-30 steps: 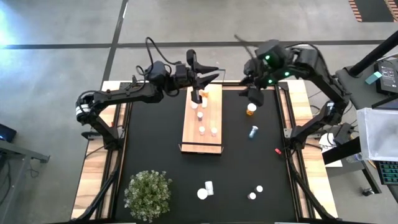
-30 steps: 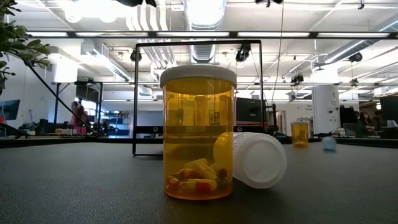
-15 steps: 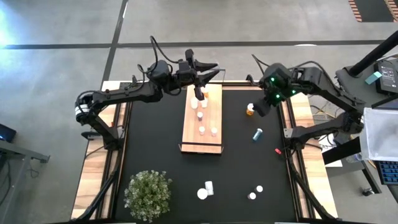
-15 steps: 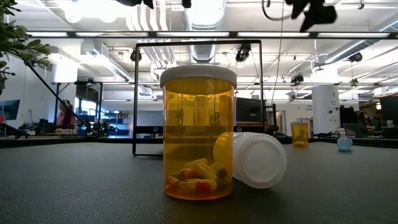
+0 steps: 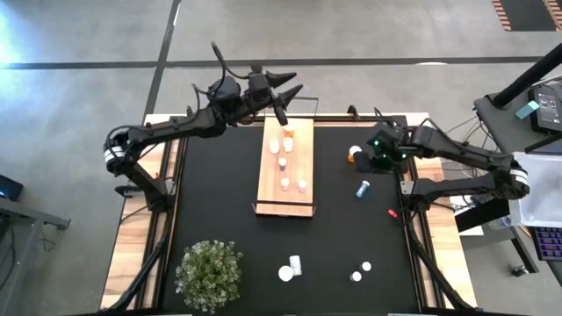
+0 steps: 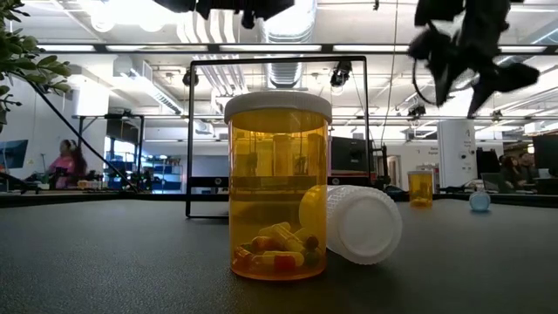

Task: Pick and place medicine bottles onto shelf by color
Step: Put the top blue pill bottle on the shelf aligned with the other blue pill bottle

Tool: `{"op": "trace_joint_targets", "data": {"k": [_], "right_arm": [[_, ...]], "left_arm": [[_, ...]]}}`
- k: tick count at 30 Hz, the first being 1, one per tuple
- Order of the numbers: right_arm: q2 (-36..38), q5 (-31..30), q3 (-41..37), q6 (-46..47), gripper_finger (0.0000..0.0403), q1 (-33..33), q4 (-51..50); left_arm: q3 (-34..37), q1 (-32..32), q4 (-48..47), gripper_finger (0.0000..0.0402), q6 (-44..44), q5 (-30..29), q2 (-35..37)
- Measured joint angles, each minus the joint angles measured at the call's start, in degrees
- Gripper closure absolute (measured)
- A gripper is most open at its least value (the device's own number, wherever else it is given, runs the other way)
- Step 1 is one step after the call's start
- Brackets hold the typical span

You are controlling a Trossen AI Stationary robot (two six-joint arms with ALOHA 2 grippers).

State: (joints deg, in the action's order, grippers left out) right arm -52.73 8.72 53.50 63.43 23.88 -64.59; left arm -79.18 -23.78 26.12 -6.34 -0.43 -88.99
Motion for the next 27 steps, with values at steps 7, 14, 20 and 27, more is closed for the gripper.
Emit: {"op": "trace_joint_targets", "data": {"k": [7,14,20,27], "right_arm": [[0.1,-2.7,-9.3,12.2,0.0174,0.0,1.0],[-0.7,-7.4,-15.0,21.1,0.0174,0.0,6.8],[-4.0,-8.8,-18.2,23.8,0.0175,0.0,15.1],[-9.8,-8.7,-18.7,24.6,0.0183,0.0,17.1]], "left_arm": [[0.0,-4.2,-1.6,0.0235,0.0,-0.1,0.0],[0.0,-8.3,-1.6,0.0235,0.0,0.0,0.4],[0.0,-11.0,-1.4,0.0235,0.0,0.1,1.0],[0.0,-12.9,-1.4,0.0235,0.0,0.3,1.0]]}}
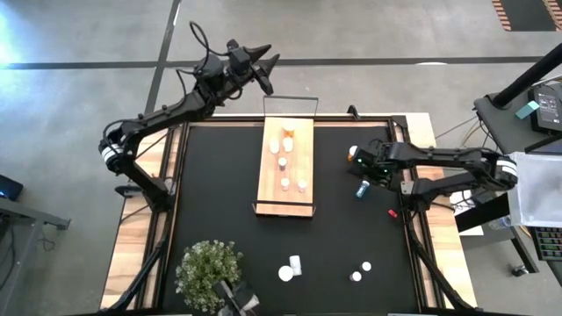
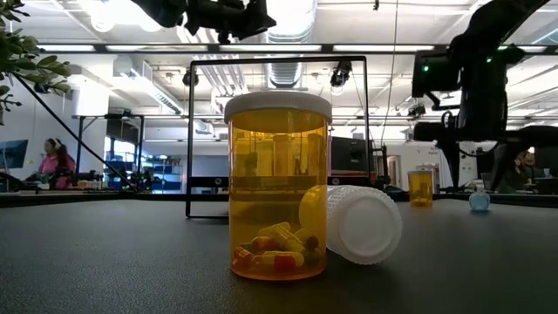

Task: Pick and place medicine bottles onto shelf by color
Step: Put the top blue pill bottle on the shelf aligned with the other blue pill bottle

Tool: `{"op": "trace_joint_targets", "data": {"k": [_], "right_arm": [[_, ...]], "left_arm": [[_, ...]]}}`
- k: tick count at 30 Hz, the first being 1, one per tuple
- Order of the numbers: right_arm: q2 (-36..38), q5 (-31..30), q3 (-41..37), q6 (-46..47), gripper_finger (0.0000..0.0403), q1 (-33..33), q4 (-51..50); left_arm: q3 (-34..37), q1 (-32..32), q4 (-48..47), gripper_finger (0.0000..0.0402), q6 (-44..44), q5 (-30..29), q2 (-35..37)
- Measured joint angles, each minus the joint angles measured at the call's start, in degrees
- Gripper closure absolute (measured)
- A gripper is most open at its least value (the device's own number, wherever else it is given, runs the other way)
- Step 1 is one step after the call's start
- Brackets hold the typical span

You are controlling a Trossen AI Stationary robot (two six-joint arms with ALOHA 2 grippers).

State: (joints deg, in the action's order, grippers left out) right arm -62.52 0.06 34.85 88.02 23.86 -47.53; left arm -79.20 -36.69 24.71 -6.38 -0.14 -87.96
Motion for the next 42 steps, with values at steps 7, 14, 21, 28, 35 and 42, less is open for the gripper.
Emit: {"op": "trace_joint_targets", "data": {"k": [7,14,21,28,35,42], "right_arm": [[-5.1,1.5,0.0,-0.6,0.0184,0.0,2.0],[-7.4,1.7,0.0,-0.6,0.0184,-0.7,2.1],[-9.3,1.5,-0.1,-0.6,0.0184,-2.6,2.3],[-11.4,0.6,0.1,-0.6,0.0203,-4.3,3.3],[-10.4,0.1,0.3,-0.6,0.0264,-4.9,3.6],[-9.8,0.1,0.3,-2.7,0.0312,-4.9,3.7]], "left_arm": [[0.0,-0.1,-0.2,0.0235,0.0,0.0,0.0],[0.0,-0.1,-0.4,0.0235,0.0,0.0,0.0],[0.0,-0.1,-0.5,0.0235,0.0,0.0,0.0],[0.0,-0.1,-0.5,0.0235,0.0,0.0,0.0],[0.0,-0.1,-1.3,0.0235,0.0,0.0,0.0],[0.0,0.0,-1.3,0.0235,0.1,1.0,0.0]]}}
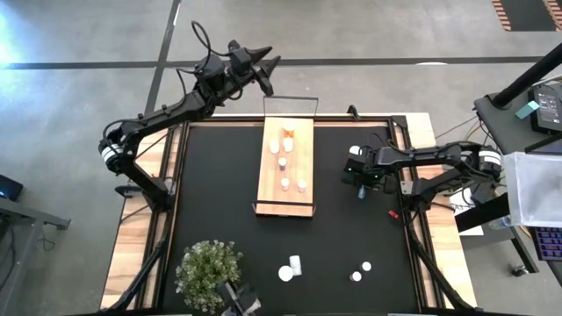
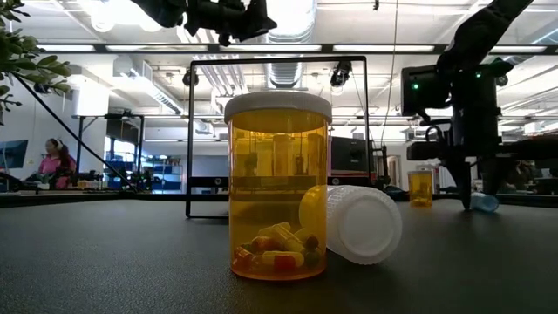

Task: Pick and place medicine bottles onto shelf by color
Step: Put the top blue pill bottle on the shelf aligned with the other blue pill bottle

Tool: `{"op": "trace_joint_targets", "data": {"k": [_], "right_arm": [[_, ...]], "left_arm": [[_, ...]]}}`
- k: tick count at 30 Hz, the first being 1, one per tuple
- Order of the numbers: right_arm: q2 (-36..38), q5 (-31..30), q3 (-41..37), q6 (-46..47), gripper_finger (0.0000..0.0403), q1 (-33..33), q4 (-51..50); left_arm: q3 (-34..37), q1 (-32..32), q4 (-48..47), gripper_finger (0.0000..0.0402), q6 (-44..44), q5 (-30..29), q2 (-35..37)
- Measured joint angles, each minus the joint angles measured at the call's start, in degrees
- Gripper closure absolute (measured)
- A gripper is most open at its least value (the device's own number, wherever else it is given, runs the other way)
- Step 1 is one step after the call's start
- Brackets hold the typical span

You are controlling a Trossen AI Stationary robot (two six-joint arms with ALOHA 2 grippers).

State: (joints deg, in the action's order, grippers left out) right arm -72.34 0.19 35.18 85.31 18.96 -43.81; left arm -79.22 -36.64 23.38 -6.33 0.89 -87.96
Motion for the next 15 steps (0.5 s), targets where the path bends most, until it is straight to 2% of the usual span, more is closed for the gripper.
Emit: {"op": "trace_joint_targets", "data": {"k": [5,8,11,15], "right_arm": [[2.4,0.0,0.0,-1.8,0.0311,0.0,-0.1],[6.3,-0.1,0.3,-2.8,0.0306,0.0,-0.4],[11.2,-1.5,2.4,-5.3,0.0306,0.0,-0.2],[16.9,-7.6,7.4,-12.0,0.0306,0.0,-0.1]], "left_arm": [[0.0,0.4,0.0,0.0235,0.5,2.2,0.0],[0.0,0.7,0.1,0.0235,5.7,4.0,0.0],[0.0,0.7,0.1,0.0235,12.6,10.3,0.0],[0.0,1.0,0.0,0.0235,19.1,19.9,0.0]]}}
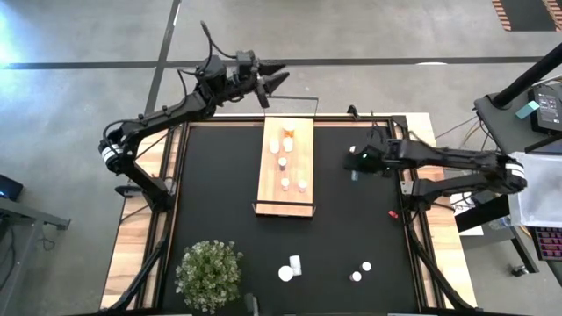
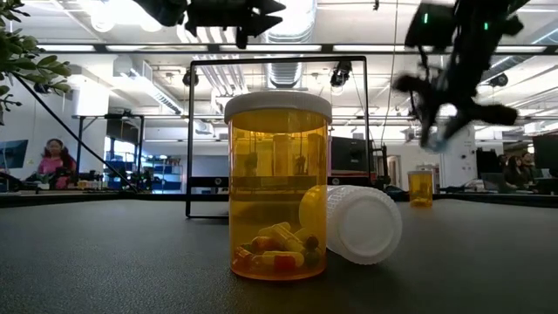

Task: Pick and place medicine bottles onto shelf by color
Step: Put the top blue pill bottle on the shelf aligned with the other blue pill bottle

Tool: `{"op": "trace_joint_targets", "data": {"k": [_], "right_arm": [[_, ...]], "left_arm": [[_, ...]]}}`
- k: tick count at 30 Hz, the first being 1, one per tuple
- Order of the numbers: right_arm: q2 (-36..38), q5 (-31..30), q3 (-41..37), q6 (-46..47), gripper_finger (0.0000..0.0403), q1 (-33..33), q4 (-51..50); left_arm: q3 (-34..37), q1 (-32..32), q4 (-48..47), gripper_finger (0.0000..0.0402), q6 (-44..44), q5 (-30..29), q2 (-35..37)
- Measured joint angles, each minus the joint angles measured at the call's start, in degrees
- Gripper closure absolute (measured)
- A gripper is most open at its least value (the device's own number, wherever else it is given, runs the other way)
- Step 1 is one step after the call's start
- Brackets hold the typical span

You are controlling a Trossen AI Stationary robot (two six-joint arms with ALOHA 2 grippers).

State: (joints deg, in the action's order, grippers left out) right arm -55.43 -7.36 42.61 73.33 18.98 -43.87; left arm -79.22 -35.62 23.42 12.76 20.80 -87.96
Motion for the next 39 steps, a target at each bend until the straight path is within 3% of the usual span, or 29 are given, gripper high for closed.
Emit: {"op": "trace_joint_targets", "data": {"k": [6,17,27,39], "right_arm": [[3.2,-9.4,10.8,-15.7,0.0307,0.2,5.5],[-4.1,-9.3,34.9,-44.5,0.0307,0.2,9.9],[-14.6,-3.8,48.0,-55.5,0.0307,0.2,9.9],[-20.7,3.4,57.8,-61.1,0.0307,0.1,10.5]], "left_arm": [[0.0,2.1,0.0,0.0235,5.5,2.8,-0.4],[0.1,8.6,-7.6,0.0235,6.4,3.2,-0.5],[0.1,11.1,-10.4,0.0229,6.4,5.7,-0.5],[0.1,11.8,-7.1,0.0147,-0.2,3.1,-0.2]]}}
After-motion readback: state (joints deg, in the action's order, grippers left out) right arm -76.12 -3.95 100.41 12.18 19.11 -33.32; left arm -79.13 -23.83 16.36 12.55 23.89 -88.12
